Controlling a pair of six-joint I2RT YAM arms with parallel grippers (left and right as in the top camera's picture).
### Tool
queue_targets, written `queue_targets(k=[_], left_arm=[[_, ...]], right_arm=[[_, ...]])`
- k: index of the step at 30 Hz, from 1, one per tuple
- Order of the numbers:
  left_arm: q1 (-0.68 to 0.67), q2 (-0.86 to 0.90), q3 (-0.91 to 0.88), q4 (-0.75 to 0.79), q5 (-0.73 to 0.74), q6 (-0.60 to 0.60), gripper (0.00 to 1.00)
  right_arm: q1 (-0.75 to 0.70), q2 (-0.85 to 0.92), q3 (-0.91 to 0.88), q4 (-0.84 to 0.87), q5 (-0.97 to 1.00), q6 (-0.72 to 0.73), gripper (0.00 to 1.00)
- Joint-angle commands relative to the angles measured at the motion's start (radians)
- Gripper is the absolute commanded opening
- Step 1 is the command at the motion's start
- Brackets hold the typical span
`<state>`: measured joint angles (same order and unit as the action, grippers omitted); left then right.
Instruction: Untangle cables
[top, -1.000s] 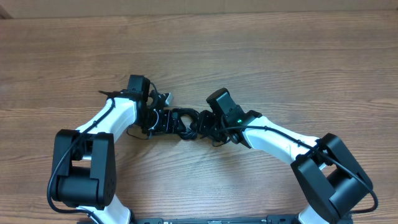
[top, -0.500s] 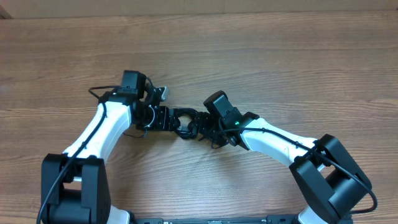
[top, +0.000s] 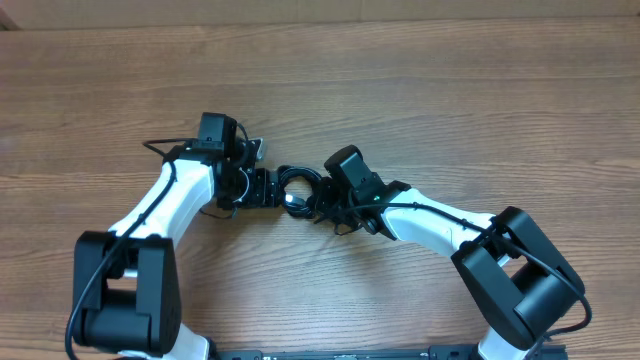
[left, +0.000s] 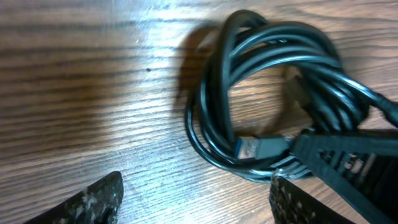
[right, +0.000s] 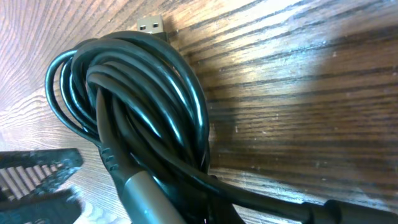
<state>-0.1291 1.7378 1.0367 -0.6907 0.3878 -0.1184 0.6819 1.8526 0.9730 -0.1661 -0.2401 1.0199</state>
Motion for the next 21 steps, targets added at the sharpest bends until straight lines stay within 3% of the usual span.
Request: queue_targets(k=[1,10,15,18,21], left_arm=[[0.0,0.026,0.013,0.005,0.01,-0.037,0.77],[0.015,0.026,0.013,0.028,0.076,-0.04,0.75],[0.039,0.026,0.013,0.037,0.195,-0.04,0.64],[0.064,0.026,0.013,0.038,0.262,-0.045,0.74],[0.095,0.026,0.013,0.041,0.276,-0.065,0.72]], right_arm=[[-0.011,0.008,-0.003,0.005,-0.054,-0.014,0.04],[-0.137,0.008,-0.003,0.079,-0.504,-0.217,0.04],[-0.179,0.008,-0.003,0.056,-0.587,-0.29,0.04],[-0.178,0.008,-0.003,0.029,-0.604,-0.358,0.04],[-0.178,0.008,-0.003,0.023,-0.633,-0.406,0.04]])
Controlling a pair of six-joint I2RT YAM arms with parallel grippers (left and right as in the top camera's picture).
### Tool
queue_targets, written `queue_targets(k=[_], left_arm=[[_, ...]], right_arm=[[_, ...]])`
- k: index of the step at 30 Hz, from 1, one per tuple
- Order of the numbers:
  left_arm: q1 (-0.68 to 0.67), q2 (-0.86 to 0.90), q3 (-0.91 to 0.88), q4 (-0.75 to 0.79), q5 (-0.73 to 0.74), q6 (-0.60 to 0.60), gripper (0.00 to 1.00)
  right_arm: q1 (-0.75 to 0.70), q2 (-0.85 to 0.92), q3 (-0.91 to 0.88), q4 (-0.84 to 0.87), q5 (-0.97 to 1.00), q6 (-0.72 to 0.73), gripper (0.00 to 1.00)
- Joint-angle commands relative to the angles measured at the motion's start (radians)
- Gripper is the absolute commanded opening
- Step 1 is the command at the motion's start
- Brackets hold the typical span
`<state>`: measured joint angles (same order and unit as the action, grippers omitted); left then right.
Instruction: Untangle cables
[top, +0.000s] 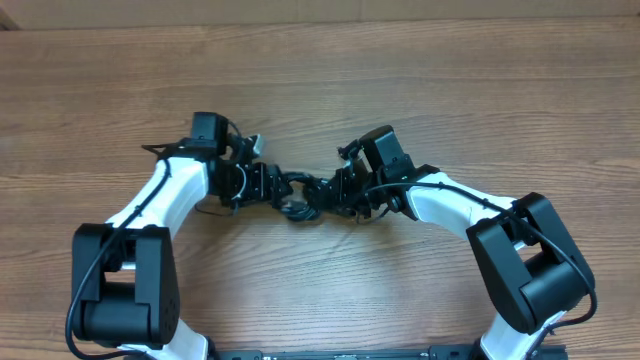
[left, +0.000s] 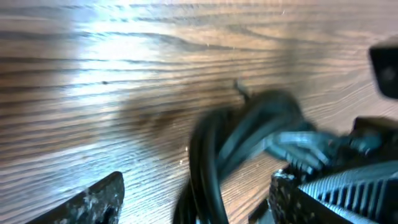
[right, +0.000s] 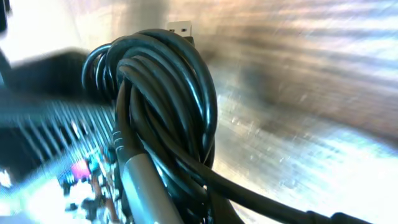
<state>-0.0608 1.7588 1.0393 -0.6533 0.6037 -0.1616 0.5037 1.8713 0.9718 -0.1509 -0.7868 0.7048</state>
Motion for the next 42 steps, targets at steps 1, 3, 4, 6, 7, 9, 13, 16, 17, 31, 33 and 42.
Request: queue_targets(k=[1,3,4,6,7,9,13,16,17,31,33,42], left_arm=[[0.038,0.005,0.011,0.008,0.068,-0.023,0.66],[0.055,0.005,0.011,0.018,0.087,-0.022,0.58],[0.06,0.005,0.011,0.02,0.1,-0.021,0.53],[0.062,0.005,0.011,0.024,0.123,-0.015,0.49],[0.062,0.005,0.011,0.024,0.123,-0.006,0.47],[0.061,0.005,0.011,0.023,0.122,0.017,0.34],[0.061,0.005,0.011,0.023,0.123,0.031,0.04],[0.061,0.005,0.011,0.023,0.131,0.038,0.04],[0.061,0.005,0.011,0.023,0.143,0.051,0.04],[0.064,0.005,0.011,0.023,0.309,0.208,0.04],[0.067,0.005,0.011,0.023,0.366,0.251,0.04],[0.067,0.005,0.011,-0.031,0.612,0.486,0.04]], right_arm=[[0.0,-0.01,-0.002,0.012,-0.092,-0.093,0.04],[0.0,-0.01,-0.002,0.024,-0.1,-0.093,0.04],[0.0,-0.01,-0.002,0.034,-0.106,-0.093,0.04],[0.0,-0.01,-0.002,0.063,-0.118,-0.093,0.04],[0.0,-0.01,-0.002,0.075,-0.117,-0.092,0.04],[0.0,-0.01,-0.001,0.099,-0.117,-0.092,0.04],[0.0,-0.01,-0.001,0.129,-0.116,-0.093,0.04],[0.0,-0.01,0.008,0.132,-0.116,-0.093,0.04],[0.0,-0.011,0.013,0.131,-0.113,-0.093,0.06],[-0.009,-0.167,0.038,-0.026,-0.079,-0.298,0.49],[-0.01,-0.185,0.038,-0.028,-0.08,-0.31,0.52],[-0.01,-0.187,0.038,-0.01,-0.175,-0.317,0.44]])
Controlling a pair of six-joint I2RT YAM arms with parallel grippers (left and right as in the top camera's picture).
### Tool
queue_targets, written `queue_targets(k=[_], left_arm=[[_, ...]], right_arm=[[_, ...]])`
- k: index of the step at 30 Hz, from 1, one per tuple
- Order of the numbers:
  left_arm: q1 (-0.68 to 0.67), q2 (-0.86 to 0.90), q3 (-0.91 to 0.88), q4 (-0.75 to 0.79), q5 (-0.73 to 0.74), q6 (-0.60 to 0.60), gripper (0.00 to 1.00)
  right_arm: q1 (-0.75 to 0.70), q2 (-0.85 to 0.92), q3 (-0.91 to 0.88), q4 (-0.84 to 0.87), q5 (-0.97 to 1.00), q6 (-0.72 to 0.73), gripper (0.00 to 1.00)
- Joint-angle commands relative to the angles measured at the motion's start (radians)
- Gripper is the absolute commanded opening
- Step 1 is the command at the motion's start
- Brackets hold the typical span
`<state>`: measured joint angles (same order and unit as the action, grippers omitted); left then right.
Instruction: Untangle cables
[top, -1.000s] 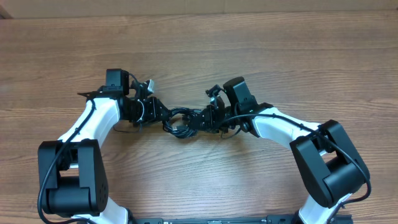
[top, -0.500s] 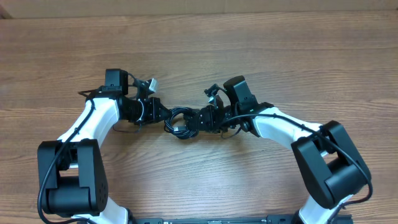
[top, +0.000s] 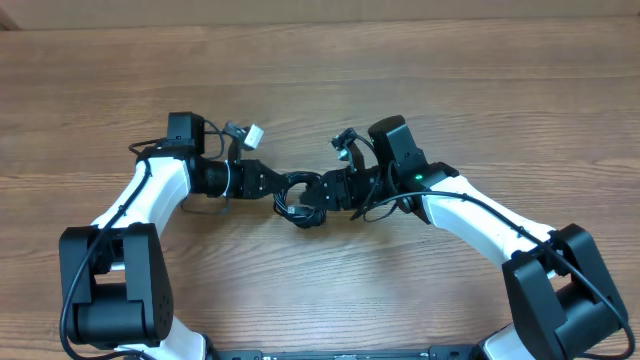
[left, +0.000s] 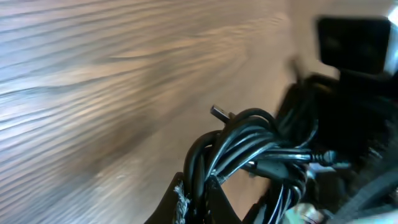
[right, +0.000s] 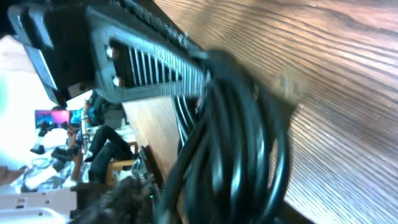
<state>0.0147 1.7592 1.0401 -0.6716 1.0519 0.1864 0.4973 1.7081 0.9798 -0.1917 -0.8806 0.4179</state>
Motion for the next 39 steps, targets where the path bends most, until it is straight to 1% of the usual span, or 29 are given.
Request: queue_targets(k=[1,3,5,9,10,12,14,15,18,23,27,29,33,37,39], left_arm=[[-0.008,0.004,0.01,-0.013,0.171,0.14,0.04],[-0.008,0.004,0.01,-0.012,0.172,0.14,0.04],[-0.008,0.004,0.01,-0.013,0.172,0.14,0.04],[-0.008,0.004,0.01,-0.013,0.172,0.14,0.04],[-0.008,0.004,0.01,-0.013,0.171,0.14,0.04],[-0.008,0.004,0.01,-0.012,0.171,0.14,0.04],[-0.008,0.004,0.01,-0.012,0.168,0.14,0.04],[-0.008,0.004,0.01,-0.011,0.164,0.14,0.04],[-0.008,0.004,0.01,-0.007,0.113,0.115,0.04],[-0.007,0.004,0.01,0.014,0.006,0.016,0.04],[-0.007,0.004,0.01,0.029,-0.131,-0.095,0.04],[-0.008,0.004,0.01,0.032,-0.175,-0.135,0.04],[-0.008,0.004,0.01,0.033,-0.234,-0.177,0.04],[-0.008,0.004,0.01,0.033,-0.274,-0.21,0.04],[-0.008,0.004,0.01,0.034,-0.278,-0.216,0.04]], right_arm=[[-0.003,-0.024,0.03,0.058,-0.121,-0.03,0.43],[-0.003,-0.024,0.03,0.122,-0.188,-0.009,0.43],[-0.003,-0.024,0.03,0.172,-0.206,0.032,0.43],[-0.003,-0.024,0.03,0.188,-0.205,0.033,0.43],[-0.003,-0.024,0.03,0.187,-0.205,0.033,0.46],[-0.003,-0.024,0.03,0.182,-0.198,0.033,0.54],[-0.006,-0.024,0.03,0.151,-0.161,0.029,0.71],[-0.009,-0.024,0.03,0.128,-0.135,0.024,0.75],[-0.024,-0.024,0.03,0.023,-0.013,0.023,0.84],[-0.059,-0.026,0.03,-0.131,0.189,0.022,0.86],[-0.069,-0.053,0.03,-0.159,0.209,0.01,0.85],[-0.069,-0.077,0.03,-0.163,0.233,0.006,0.85],[-0.068,-0.126,0.03,-0.195,0.327,0.007,0.85],[-0.06,-0.142,0.03,-0.21,0.361,0.007,0.8],[-0.058,-0.142,0.029,-0.21,0.369,0.007,0.75]])
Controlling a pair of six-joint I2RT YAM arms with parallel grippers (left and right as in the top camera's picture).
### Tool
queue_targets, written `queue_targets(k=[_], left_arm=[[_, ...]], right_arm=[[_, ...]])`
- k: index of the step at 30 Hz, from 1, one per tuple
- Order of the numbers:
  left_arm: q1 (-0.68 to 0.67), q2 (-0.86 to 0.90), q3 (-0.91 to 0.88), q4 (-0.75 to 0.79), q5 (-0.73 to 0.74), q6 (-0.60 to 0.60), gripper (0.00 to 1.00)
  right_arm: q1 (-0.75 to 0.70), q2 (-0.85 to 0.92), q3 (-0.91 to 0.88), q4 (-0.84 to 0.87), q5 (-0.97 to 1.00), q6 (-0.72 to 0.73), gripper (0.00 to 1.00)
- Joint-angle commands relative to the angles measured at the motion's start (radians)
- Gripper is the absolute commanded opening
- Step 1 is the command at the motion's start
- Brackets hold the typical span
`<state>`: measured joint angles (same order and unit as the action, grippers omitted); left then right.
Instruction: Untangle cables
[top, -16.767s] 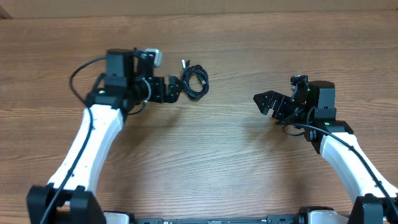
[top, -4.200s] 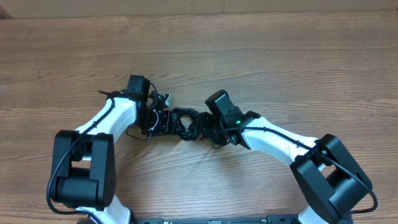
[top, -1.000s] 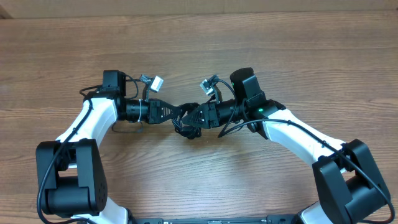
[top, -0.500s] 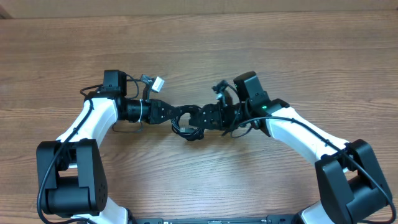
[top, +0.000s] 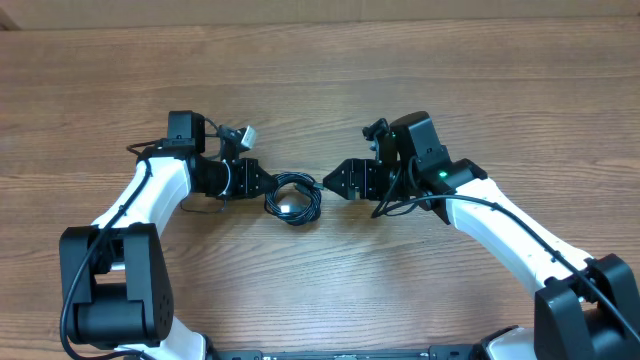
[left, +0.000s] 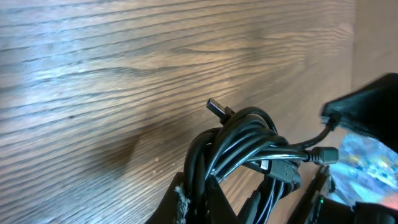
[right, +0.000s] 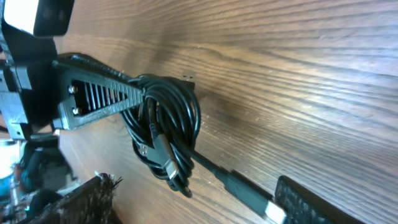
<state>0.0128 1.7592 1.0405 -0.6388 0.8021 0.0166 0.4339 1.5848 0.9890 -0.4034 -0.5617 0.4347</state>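
Observation:
A black cable coil (top: 293, 197) hangs bundled from my left gripper (top: 262, 184), which is shut on several of its strands (left: 200, 186). A USB plug (left: 217, 108) pokes out of the top of the bundle. One loose cable end with a plug (right: 249, 193) reaches out of the coil (right: 165, 124) toward my right gripper (right: 199, 208). That gripper (top: 332, 180) stands open a short way right of the coil, the loose plug lying close to its right finger (right: 311, 199) with no grip on it.
A wooden table (top: 480, 90) carries nothing else in view. Both arms reach in from the near edge, the left arm (top: 150, 200) and the right arm (top: 500, 225), their grippers facing each other across the coil.
My right gripper was pressed up against the coil; now it sits open, drawn back to the right. The coil stays in my shut left gripper, with one plug end trailing out rightward.
The coil lay on the table between both grippers, my left one open beside it. Then the right gripper had the bundle with my left still open. Later my left was shut on the strands, and now only it holds the coil.

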Motion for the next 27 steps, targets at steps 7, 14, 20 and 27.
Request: queue_targets(k=[7,14,20,27], left_arm=[[-0.006,0.004,0.01,0.005,-0.028,-0.046,0.04],[-0.006,0.004,0.01,0.005,-0.027,-0.047,0.04],[-0.007,0.004,0.01,0.005,-0.019,-0.043,0.04],[-0.006,0.004,0.01,-0.007,0.15,0.112,0.04]], right_arm=[[0.032,-0.018,0.02,0.007,0.053,-0.009,0.04],[0.109,-0.018,0.02,0.035,0.136,-0.01,0.04],[0.171,-0.018,0.019,0.065,0.237,-0.009,0.04],[0.188,-0.018,0.018,0.065,0.299,0.028,0.04]])
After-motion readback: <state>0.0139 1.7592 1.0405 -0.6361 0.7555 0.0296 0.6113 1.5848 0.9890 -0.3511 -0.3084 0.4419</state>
